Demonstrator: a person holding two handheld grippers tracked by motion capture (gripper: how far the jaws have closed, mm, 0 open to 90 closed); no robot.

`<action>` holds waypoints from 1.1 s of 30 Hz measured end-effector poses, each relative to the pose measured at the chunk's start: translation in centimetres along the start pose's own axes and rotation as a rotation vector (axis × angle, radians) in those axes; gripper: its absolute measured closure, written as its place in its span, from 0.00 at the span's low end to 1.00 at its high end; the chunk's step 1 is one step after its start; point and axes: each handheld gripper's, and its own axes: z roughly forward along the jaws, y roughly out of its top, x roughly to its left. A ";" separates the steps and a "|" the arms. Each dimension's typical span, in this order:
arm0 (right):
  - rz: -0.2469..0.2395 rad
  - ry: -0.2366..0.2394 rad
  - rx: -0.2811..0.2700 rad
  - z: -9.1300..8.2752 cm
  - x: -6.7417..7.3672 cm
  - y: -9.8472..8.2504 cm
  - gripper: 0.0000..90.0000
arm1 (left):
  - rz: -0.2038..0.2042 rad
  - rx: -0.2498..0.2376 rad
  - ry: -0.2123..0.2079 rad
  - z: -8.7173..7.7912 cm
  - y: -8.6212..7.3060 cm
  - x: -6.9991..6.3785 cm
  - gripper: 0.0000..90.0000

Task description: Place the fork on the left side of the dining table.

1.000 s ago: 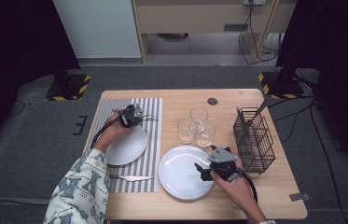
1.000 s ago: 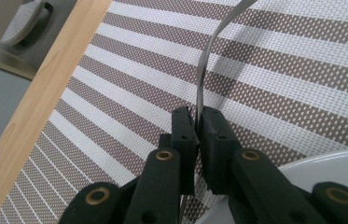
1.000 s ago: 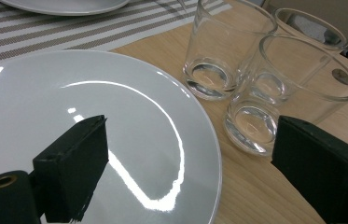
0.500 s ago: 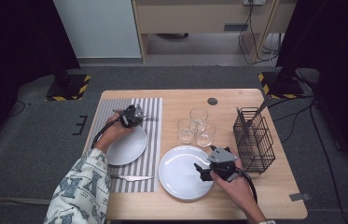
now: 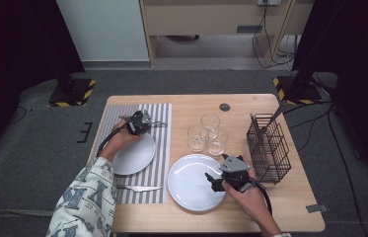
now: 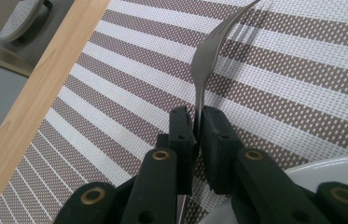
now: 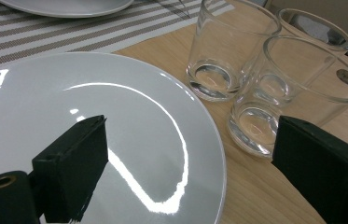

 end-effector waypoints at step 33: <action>-0.006 0.000 -0.004 -0.1 0.1 0.1 0.11 | -0.025 -0.045 0.057 -1.7 1.6 -0.3 0.72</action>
